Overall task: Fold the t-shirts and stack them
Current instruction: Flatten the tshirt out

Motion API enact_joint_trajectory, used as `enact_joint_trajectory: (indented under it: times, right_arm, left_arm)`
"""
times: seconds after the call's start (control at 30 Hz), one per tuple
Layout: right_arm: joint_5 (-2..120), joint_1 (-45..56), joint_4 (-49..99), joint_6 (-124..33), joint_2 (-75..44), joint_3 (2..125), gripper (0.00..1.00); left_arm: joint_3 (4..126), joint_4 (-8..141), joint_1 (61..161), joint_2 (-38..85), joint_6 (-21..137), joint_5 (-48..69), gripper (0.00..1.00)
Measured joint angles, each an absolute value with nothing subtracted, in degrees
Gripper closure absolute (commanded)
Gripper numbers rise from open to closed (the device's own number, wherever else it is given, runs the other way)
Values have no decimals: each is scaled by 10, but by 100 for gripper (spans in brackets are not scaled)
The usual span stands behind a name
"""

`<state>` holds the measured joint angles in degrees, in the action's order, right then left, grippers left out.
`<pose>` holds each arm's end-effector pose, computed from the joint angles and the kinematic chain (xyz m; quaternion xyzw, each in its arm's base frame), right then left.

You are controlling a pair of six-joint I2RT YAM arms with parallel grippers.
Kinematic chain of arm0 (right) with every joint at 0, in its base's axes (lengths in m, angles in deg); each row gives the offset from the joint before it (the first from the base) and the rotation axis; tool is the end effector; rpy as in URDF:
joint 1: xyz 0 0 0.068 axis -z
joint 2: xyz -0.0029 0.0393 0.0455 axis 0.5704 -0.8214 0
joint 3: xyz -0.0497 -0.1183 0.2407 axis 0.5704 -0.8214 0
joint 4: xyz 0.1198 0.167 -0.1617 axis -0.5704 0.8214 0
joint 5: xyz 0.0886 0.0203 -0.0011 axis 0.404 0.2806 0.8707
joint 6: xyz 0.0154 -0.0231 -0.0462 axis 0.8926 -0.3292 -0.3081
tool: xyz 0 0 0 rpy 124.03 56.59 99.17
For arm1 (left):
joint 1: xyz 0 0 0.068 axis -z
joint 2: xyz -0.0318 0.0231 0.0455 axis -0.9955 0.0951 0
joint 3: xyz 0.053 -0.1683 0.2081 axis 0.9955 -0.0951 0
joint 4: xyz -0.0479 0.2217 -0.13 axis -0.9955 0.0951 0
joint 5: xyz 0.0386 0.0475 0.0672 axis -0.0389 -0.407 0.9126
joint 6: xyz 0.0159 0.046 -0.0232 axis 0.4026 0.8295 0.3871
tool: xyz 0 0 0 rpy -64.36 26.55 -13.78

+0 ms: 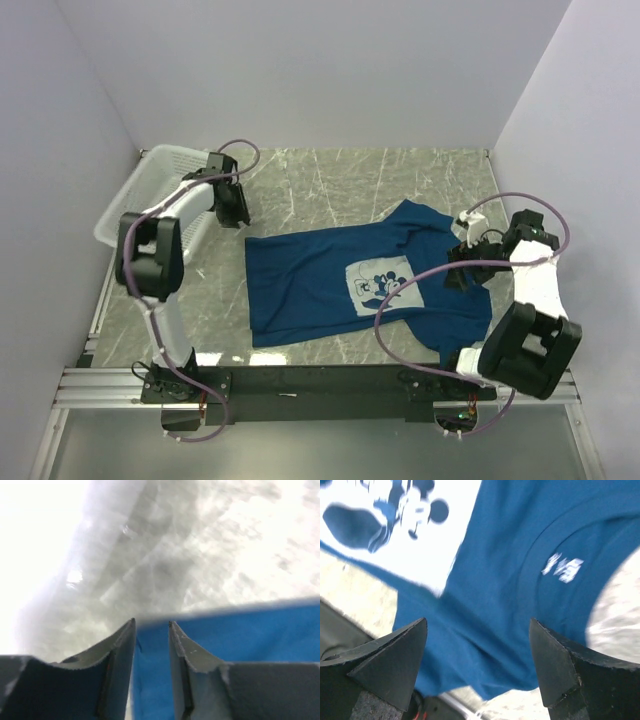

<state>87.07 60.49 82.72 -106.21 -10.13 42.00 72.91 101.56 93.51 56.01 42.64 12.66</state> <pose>0.2099 -0.0779 0.2331 -0.2551 0.9135 0.1845 0.2578 0.3946 -0.0662 0.2078 -0.1343 0.9564 -0.1266 0.2261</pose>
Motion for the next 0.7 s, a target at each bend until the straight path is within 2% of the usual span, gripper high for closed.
enact_joint_trajectory:
  times: [0.2,0.37,0.5,0.7]
  right_arm:
    - [872,595,757,-1000,-72,423,10]
    - [804,530,663,-901,-101,429,7]
    - [782,500,629,-799,-212,522,9]
    - [778,502,614,-682,-446,763,15]
  left_arm:
    - [820,1084,922,664,431,249,57]
    - [883,1093,911,674,448,242,56]
    - [879,1051,915,630,461,165,53]
    - [755,985,924,450,462,75,52]
